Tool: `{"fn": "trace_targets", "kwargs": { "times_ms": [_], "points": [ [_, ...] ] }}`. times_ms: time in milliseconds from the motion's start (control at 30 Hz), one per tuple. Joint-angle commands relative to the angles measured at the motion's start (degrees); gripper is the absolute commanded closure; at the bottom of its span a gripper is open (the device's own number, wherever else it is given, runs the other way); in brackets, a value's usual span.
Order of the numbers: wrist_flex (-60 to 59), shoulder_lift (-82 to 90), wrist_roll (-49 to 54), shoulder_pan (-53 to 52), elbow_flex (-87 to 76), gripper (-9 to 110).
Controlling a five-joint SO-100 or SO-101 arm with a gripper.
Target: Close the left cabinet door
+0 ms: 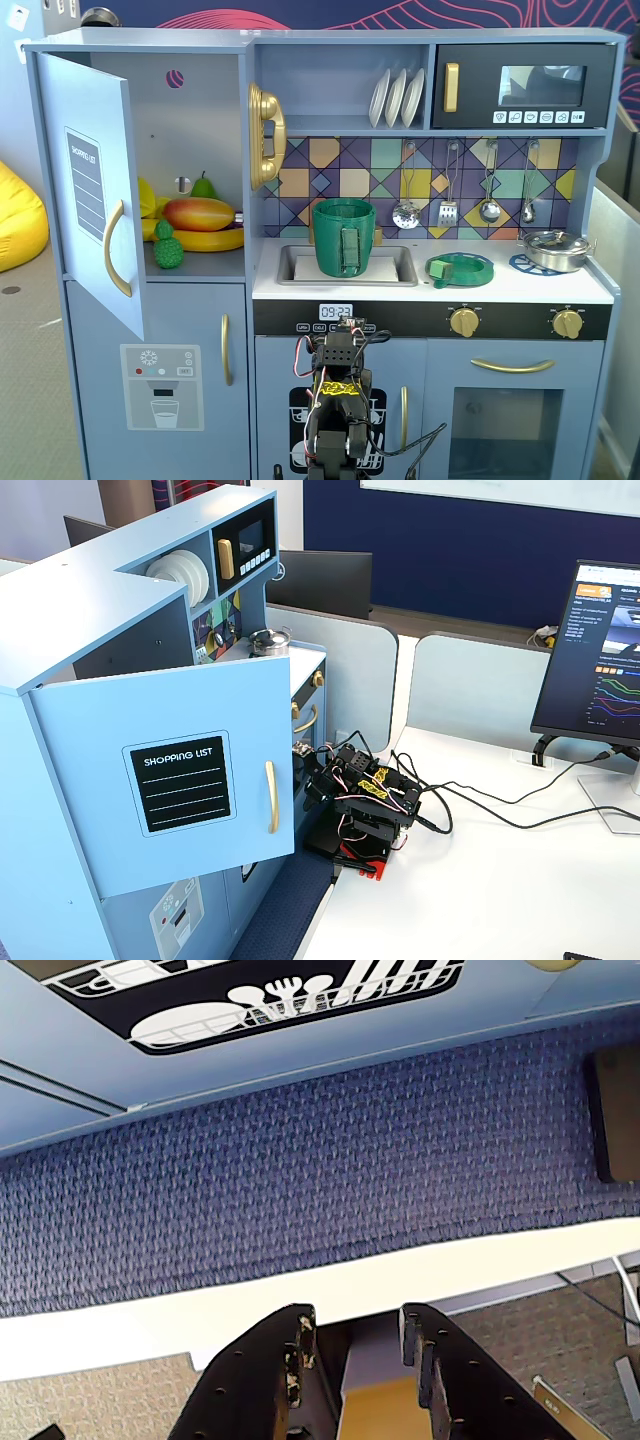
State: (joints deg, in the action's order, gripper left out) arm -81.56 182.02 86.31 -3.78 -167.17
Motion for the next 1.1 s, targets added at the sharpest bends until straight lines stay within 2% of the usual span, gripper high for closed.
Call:
{"fn": "trace_targets", "kwargs": {
  "times_ms": [0, 233, 333, 433, 500, 533, 567, 600, 800, 1067],
  "points": [
    [-6.2, 0.1, 0.4, -1.4, -4.6, 100],
    [-6.2, 0.1, 0.4, -1.5, -4.6, 100],
    [-6.2, 0.1, 1.9, -1.5, -4.6, 93],
    [-6.2, 0.1, 1.8, -1.6, -4.6, 97],
    [-6.2, 0.1, 2.0, -1.0, -4.6, 92],
    [-6.2, 0.1, 2.0, 0.4, -4.6, 93],
    [-6.2, 0.1, 2.5, 1.9, -4.6, 100],
    [-6.2, 0.1, 3.6, 3.0, -4.6, 101],
    [-2.5, 0.0, 8.8, 13.4, -4.5, 101],
    [13.4, 0.0, -1.1, 31.9, -0.9, 102]
  ]
}}
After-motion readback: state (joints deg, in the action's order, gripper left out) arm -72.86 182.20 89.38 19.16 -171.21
